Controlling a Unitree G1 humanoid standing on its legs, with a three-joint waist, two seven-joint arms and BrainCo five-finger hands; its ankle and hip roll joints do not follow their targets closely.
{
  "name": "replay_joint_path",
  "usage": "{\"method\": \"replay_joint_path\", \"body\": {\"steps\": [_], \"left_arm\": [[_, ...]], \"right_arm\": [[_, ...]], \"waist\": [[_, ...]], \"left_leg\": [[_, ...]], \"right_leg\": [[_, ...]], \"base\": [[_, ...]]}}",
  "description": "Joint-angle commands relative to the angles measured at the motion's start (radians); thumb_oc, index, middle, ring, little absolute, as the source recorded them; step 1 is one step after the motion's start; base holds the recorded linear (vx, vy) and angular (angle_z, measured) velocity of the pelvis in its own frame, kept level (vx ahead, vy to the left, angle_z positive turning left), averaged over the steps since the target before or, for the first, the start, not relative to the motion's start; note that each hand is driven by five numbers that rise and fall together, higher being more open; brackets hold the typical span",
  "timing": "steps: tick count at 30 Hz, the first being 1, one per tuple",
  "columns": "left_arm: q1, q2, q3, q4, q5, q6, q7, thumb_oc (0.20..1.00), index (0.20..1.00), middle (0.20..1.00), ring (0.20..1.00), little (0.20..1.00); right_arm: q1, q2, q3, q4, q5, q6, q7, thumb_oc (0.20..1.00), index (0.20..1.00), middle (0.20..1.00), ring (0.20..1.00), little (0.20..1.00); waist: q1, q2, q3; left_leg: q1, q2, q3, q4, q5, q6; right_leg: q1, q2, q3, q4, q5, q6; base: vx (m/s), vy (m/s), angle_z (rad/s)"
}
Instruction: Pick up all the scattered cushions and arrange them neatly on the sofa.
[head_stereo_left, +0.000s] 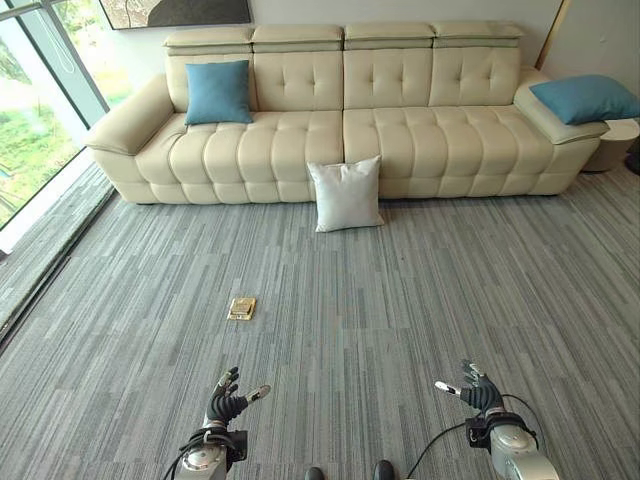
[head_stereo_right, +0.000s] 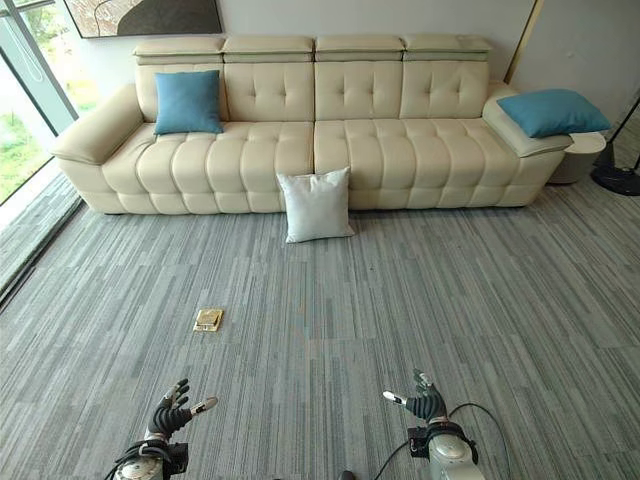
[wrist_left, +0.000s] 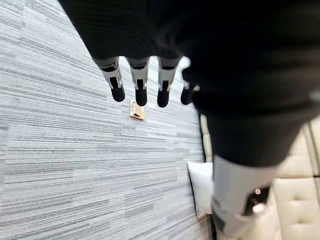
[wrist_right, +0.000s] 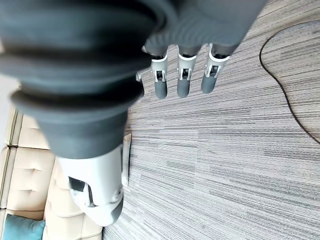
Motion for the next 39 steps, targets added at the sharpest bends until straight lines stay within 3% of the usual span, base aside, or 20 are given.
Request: {"method": "replay_joint_path", "body": {"steps": [1, 14, 20, 24, 26, 29, 31, 32, 34, 36, 39], "left_arm": [[-0.061, 0.021, 0.010, 0.013, -0.021, -0.023, 0.004, 1.000, 1.000, 1.000, 1.000, 1.000], [-0.066, 0.019, 0.006, 0.018, -0.036, -0.020, 0.009, 1.000, 1.000, 1.000, 1.000, 1.000], [-0.054, 0.035, 0.042, 0.037, -0.049, -0.012, 0.016, 1.000, 1.000, 1.000, 1.000, 1.000], [-0.058, 0.059, 0.041, 0.056, -0.033, 0.001, 0.007, 1.000, 1.000, 1.000, 1.000, 1.000], [-0.056, 0.074, 0.042, 0.049, -0.014, 0.005, -0.004, 1.000, 1.000, 1.000, 1.000, 1.000], [-0.056, 0.081, 0.041, 0.040, -0.003, 0.005, -0.015, 1.000, 1.000, 1.000, 1.000, 1.000], [-0.058, 0.080, 0.040, 0.026, -0.004, 0.006, -0.020, 1.000, 1.000, 1.000, 1.000, 1.000], [-0.064, 0.076, 0.033, 0.010, -0.014, 0.006, -0.024, 1.000, 1.000, 1.000, 1.000, 1.000], [-0.071, 0.070, 0.026, 0.000, -0.017, 0.006, -0.030, 1.000, 1.000, 1.000, 1.000, 1.000], [-0.089, 0.067, 0.012, -0.008, -0.013, 0.001, -0.036, 1.000, 1.000, 1.000, 1.000, 1.000], [-0.093, 0.057, 0.004, -0.017, -0.014, 0.001, -0.044, 1.000, 1.000, 1.000, 1.000, 1.000]], "right_arm": [[-0.031, 0.010, -0.011, -0.009, 0.040, -0.033, 0.007, 1.000, 1.000, 1.000, 1.000, 1.000], [-0.046, 0.013, 0.020, 0.000, 0.028, -0.024, 0.013, 1.000, 1.000, 1.000, 1.000, 1.000], [-0.061, 0.002, 0.015, 0.020, 0.003, -0.001, 0.013, 1.000, 1.000, 1.000, 1.000, 1.000], [-0.052, -0.004, 0.001, 0.009, 0.000, 0.011, 0.021, 1.000, 1.000, 1.000, 1.000, 1.000], [-0.057, -0.006, 0.008, 0.010, -0.007, 0.014, 0.024, 1.000, 1.000, 1.000, 1.000, 1.000], [-0.057, -0.008, 0.013, 0.003, -0.018, 0.017, 0.031, 1.000, 1.000, 1.000, 1.000, 1.000], [-0.060, -0.015, 0.013, -0.007, -0.023, 0.016, 0.035, 1.000, 1.000, 1.000, 1.000, 1.000], [-0.065, -0.024, 0.014, -0.011, -0.016, 0.015, 0.036, 1.000, 1.000, 1.000, 1.000, 1.000], [-0.054, -0.029, 0.012, -0.012, -0.020, 0.022, 0.037, 1.000, 1.000, 1.000, 1.000, 1.000], [-0.036, -0.029, 0.006, -0.006, -0.018, 0.022, 0.039, 1.000, 1.000, 1.000, 1.000, 1.000], [-0.020, -0.022, -0.011, 0.017, 0.005, 0.013, 0.037, 1.000, 1.000, 1.000, 1.000, 1.000]], "waist": [[0.019, -0.028, 0.021], [0.026, -0.037, 0.030], [0.041, -0.064, 0.036], [0.039, -0.066, 0.060], [0.036, -0.062, 0.084], [0.034, -0.052, 0.098], [0.026, -0.045, 0.109], [0.016, -0.044, 0.120], [-0.001, -0.045, 0.125], [-0.020, -0.041, 0.128], [-0.029, -0.037, 0.108]], "left_leg": [[0.018, 0.067, -0.032, -0.001, -0.075, -0.103], [0.012, 0.066, -0.037, -0.001, -0.080, -0.097], [-0.011, 0.044, -0.042, -0.001, -0.088, -0.075], [-0.005, 0.023, -0.059, -0.001, -0.102, -0.043], [0.006, 0.020, -0.049, -0.001, -0.112, -0.028], [0.023, 0.025, -0.037, -0.001, -0.122, -0.026], [0.051, 0.028, -0.032, -0.001, -0.136, -0.029], [0.075, 0.021, -0.029, -0.001, -0.156, -0.033], [0.097, 0.011, -0.038, -0.001, -0.173, -0.038], [0.116, 0.012, -0.056, -0.001, -0.194, -0.043], [0.132, 0.024, -0.056, -0.001, -0.207, -0.055]], "right_leg": [[0.051, -0.126, -0.005, 0.001, -0.113, 0.141], [0.043, -0.125, 0.000, 0.001, -0.116, 0.142], [0.032, -0.141, 0.002, 0.004, -0.107, 0.157], [-0.045, -0.166, 0.021, 0.184, -0.124, 0.169], [-0.117, -0.175, 0.024, 0.328, -0.093, 0.179], [-0.189, -0.168, 0.011, 0.434, -0.070, 0.182], [-0.240, -0.144, -0.011, 0.437, -0.083, 0.169], [-0.266, -0.121, -0.068, 0.342, -0.083, 0.155], [-0.289, -0.104, -0.090, 0.273, -0.075, 0.155], [-0.276, -0.086, -0.065, 0.231, -0.082, 0.151], [-0.240, -0.073, -0.063, 0.195, -0.087, 0.118]], "base": [[0.02, 0.004, 0.08], [0.02, 0.012, 0.03], [0.02, 0.097, -0.01], [0.00, 0.147, 0.02], [-0.03, 0.117, -0.05], [0.08, 0.083, -0.02], [0.21, 0.025, -0.05], [0.20, -0.049, -0.15], [0.25, -0.065, -0.06], [0.26, -0.107, 0.12], [0.25, -0.131, 0.30]]}}
